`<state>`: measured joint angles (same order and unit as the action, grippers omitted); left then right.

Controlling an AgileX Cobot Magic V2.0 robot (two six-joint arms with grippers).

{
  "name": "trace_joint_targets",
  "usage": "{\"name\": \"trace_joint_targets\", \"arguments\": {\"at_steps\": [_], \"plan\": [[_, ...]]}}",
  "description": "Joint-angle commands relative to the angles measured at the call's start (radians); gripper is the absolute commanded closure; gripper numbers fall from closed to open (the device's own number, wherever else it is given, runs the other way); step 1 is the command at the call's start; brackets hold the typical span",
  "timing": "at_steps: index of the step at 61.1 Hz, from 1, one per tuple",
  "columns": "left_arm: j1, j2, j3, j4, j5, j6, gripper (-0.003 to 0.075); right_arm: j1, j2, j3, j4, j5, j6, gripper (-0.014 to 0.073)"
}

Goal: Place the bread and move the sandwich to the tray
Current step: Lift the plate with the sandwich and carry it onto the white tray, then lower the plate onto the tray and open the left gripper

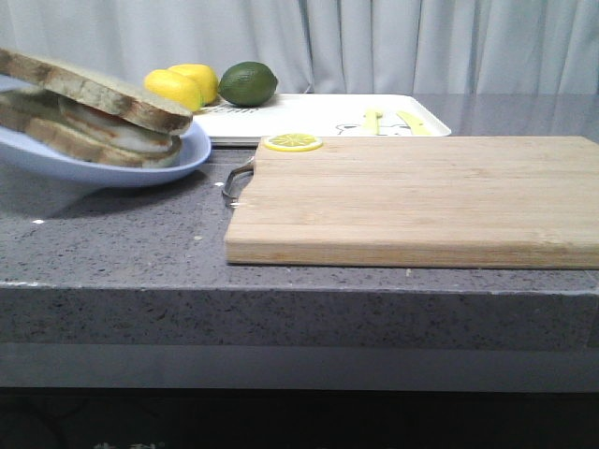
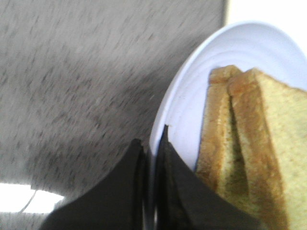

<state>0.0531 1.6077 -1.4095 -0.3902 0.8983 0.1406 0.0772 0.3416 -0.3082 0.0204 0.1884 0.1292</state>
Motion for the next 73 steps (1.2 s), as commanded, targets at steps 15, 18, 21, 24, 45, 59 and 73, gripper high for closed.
{"name": "trace_joint_targets", "arguments": {"at_steps": [15, 18, 21, 24, 45, 59, 73], "plan": [[-0.066, 0.165, -0.43, -0.179, 0.128, 0.007, 0.0741, -0.004, 0.008, -0.026, 0.0, -0.075, -0.002, 0.0653], [-0.08, 0.213, -0.493, -0.179, 0.13, -0.012, 0.0741, -0.004, 0.008, -0.026, 0.001, -0.074, -0.002, 0.0653], [-0.099, 0.265, -0.567, -0.179, 0.143, -0.035, 0.0741, -0.004, 0.008, -0.026, 0.003, -0.071, -0.002, 0.0653], [-0.112, 0.311, -0.642, -0.179, 0.159, -0.056, 0.0741, -0.004, 0.008, -0.026, 0.003, -0.071, -0.002, 0.0653], [-0.164, 0.706, -1.177, -0.248, 0.302, -0.171, 0.0741, -0.004, 0.008, -0.026, 0.004, -0.071, -0.002, 0.0653], [-0.164, 0.842, -1.367, -0.31, 0.302, -0.186, 0.0741, -0.004, 0.008, -0.026, 0.004, -0.071, -0.002, 0.0653], [-0.164, 0.903, -1.371, -0.344, 0.269, -0.164, 0.0741, -0.004, 0.008, -0.026, 0.005, -0.071, -0.002, 0.0653]]}}
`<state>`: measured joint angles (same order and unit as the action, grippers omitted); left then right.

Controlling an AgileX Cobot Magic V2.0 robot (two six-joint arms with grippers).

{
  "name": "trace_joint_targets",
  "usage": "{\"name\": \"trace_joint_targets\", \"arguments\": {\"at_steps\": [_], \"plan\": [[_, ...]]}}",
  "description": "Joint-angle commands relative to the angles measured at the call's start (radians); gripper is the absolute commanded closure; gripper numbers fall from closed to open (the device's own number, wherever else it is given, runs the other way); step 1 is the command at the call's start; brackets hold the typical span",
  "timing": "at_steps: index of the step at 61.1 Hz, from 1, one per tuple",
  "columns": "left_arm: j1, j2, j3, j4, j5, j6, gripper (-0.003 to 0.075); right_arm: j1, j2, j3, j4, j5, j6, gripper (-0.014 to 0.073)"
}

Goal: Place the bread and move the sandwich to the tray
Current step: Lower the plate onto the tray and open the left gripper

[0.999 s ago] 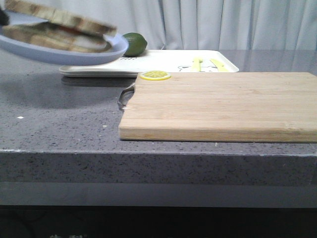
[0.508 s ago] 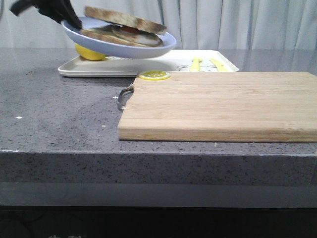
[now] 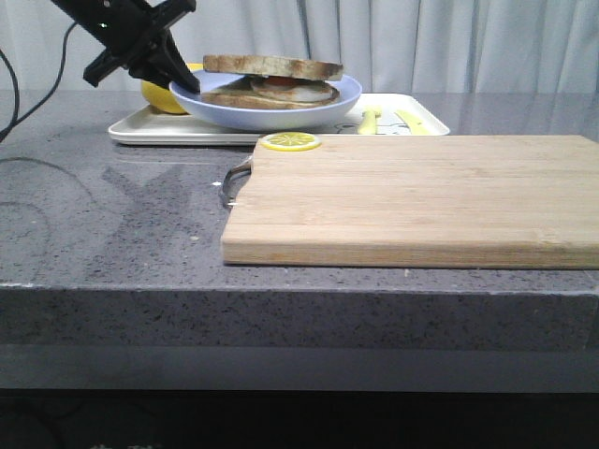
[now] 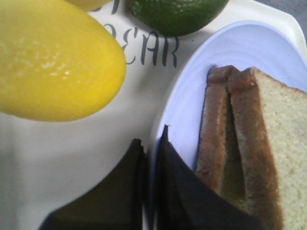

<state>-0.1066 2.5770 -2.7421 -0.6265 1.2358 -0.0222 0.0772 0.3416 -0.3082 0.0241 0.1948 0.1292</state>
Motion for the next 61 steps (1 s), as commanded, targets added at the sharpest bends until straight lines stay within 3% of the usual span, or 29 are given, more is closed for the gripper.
{"name": "trace_joint_targets", "arguments": {"at_steps": [1, 14, 18, 22, 34, 38, 48, 57, 61], "plan": [[-0.005, -0.064, -0.039, -0.11, -0.068, 0.003, 0.074, -0.004, 0.008, -0.026, 0.002, -0.077, -0.002, 0.0653], [-0.005, -0.043, -0.039, -0.105, -0.091, 0.009, 0.0735, -0.004, 0.008, -0.024, 0.002, -0.076, -0.002, 0.0653], [-0.005, -0.039, -0.039, -0.105, -0.101, 0.029, 0.0699, -0.004, 0.008, -0.024, 0.002, -0.076, -0.002, 0.0653], [-0.005, -0.035, -0.039, -0.107, -0.106, 0.029, 0.0631, -0.004, 0.008, -0.024, 0.002, -0.076, -0.002, 0.0653], [-0.003, -0.03, -0.048, -0.107, -0.113, 0.029, 0.0312, -0.004, 0.008, -0.024, 0.002, -0.075, -0.002, 0.0653], [-0.001, -0.03, -0.062, -0.109, -0.102, 0.029, 0.0276, -0.004, 0.008, -0.024, 0.002, -0.074, -0.002, 0.0653], [0.01, -0.032, -0.157, -0.109, 0.001, 0.029, 0.0326, -0.004, 0.008, -0.024, 0.002, -0.085, -0.002, 0.0653], [0.023, -0.032, -0.239, -0.109, 0.022, 0.022, 0.0453, -0.004, 0.008, -0.024, 0.002, -0.114, -0.002, 0.0653], [0.027, -0.032, -0.277, -0.109, 0.022, 0.022, 0.0545, -0.004, 0.008, -0.024, 0.002, -0.122, -0.002, 0.0653]]}}
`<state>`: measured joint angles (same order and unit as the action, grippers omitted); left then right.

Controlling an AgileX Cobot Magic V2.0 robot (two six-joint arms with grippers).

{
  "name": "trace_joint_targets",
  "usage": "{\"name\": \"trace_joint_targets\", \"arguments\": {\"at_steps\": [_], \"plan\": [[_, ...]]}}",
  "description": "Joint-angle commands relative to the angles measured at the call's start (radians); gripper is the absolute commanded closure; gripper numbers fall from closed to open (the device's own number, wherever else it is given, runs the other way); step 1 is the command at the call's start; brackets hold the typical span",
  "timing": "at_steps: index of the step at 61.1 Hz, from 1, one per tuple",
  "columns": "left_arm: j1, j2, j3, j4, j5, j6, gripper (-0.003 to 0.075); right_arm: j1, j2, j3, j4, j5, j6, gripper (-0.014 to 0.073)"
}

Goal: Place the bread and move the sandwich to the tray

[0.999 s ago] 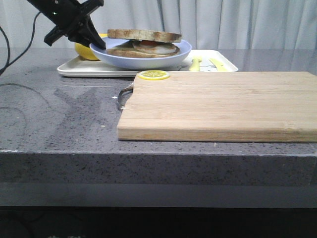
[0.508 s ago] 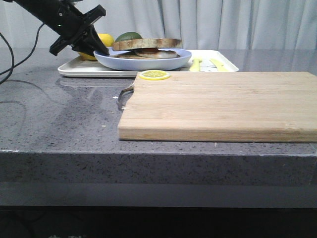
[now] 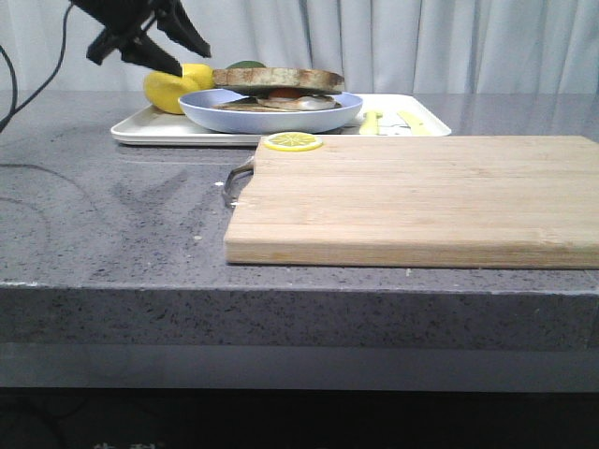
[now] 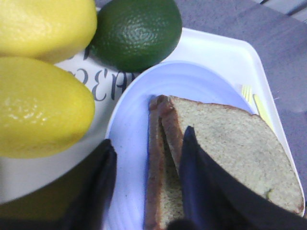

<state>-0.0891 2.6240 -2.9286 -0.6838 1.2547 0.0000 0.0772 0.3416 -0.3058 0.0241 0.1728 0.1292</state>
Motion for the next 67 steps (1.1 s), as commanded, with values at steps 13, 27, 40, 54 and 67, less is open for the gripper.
{"name": "trace_joint_targets", "arguments": {"at_steps": [13, 27, 40, 54, 67], "plan": [[0.018, -0.119, -0.127, -0.064, 0.003, 0.0, 0.0741, -0.004, 0.008, -0.026, 0.002, -0.103, -0.002, 0.0653], [0.016, -0.214, -0.116, -0.055, 0.003, -0.011, 0.0741, -0.004, 0.008, -0.026, 0.002, -0.103, -0.002, 0.0653], [-0.029, -0.389, 0.115, 0.12, 0.005, -0.041, 0.0741, -0.004, 0.008, -0.026, 0.002, -0.103, -0.002, 0.0653], [-0.109, -0.708, 0.673, 0.629, 0.003, -0.024, 0.0741, -0.004, 0.008, -0.026, 0.002, -0.103, -0.002, 0.0653], [-0.04, -0.99, 1.156, 0.676, -0.116, -0.049, 0.0741, -0.004, 0.008, -0.026, 0.002, -0.103, -0.002, 0.0653]]}}
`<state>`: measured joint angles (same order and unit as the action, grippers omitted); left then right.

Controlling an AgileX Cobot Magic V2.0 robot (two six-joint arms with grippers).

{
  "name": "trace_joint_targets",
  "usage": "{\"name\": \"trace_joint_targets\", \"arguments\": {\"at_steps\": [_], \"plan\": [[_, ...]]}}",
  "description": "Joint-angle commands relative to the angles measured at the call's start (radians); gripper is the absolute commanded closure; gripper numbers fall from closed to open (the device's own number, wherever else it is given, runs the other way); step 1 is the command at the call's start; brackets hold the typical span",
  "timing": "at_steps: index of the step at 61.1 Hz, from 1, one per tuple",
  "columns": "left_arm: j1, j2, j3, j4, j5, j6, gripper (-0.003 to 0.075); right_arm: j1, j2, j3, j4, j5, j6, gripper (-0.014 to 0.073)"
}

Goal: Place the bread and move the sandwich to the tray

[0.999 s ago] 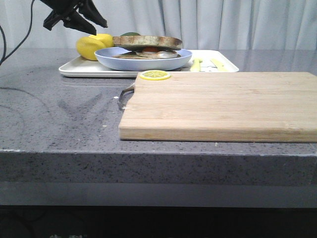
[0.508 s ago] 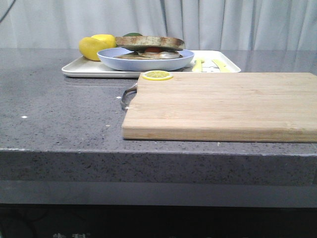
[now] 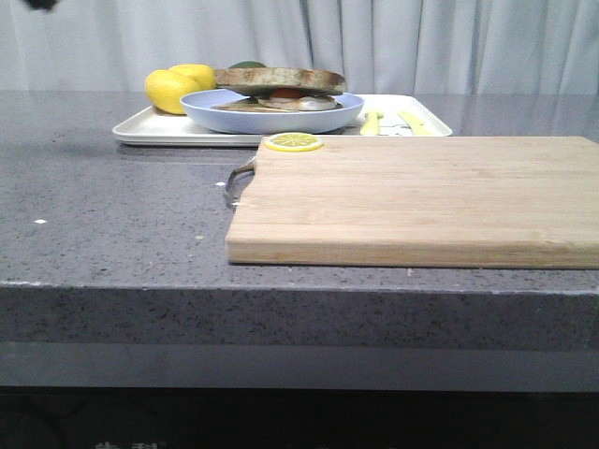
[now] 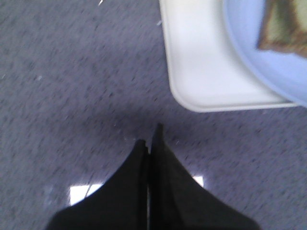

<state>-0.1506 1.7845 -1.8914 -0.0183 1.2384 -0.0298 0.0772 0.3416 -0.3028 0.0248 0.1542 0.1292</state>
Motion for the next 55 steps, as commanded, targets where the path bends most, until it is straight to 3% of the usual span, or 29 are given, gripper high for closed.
{"name": "trace_joint_targets", "arguments": {"at_steps": [1, 20, 29, 43, 55], "plan": [[0.029, -0.172, 0.15, 0.011, -0.116, -0.019, 0.0741, -0.004, 0.008, -0.029, 0.001, -0.084, -0.002, 0.0653], [0.075, -0.651, 0.744, 0.009, -0.503, -0.019, 0.0741, -0.004, 0.008, -0.029, 0.001, -0.084, -0.002, 0.0653], [0.075, -0.833, 0.911, 0.009, -0.575, -0.019, 0.0741, -0.004, 0.008, -0.029, 0.001, -0.084, -0.002, 0.0653], [0.073, -1.162, 1.188, -0.015, -0.791, -0.019, 0.0741, -0.004, 0.008, -0.029, 0.001, -0.084, -0.002, 0.0653], [0.073, -1.422, 1.332, -0.015, -0.832, -0.019, 0.0741, -0.004, 0.008, -0.029, 0.001, -0.084, -0.002, 0.0653]]}}
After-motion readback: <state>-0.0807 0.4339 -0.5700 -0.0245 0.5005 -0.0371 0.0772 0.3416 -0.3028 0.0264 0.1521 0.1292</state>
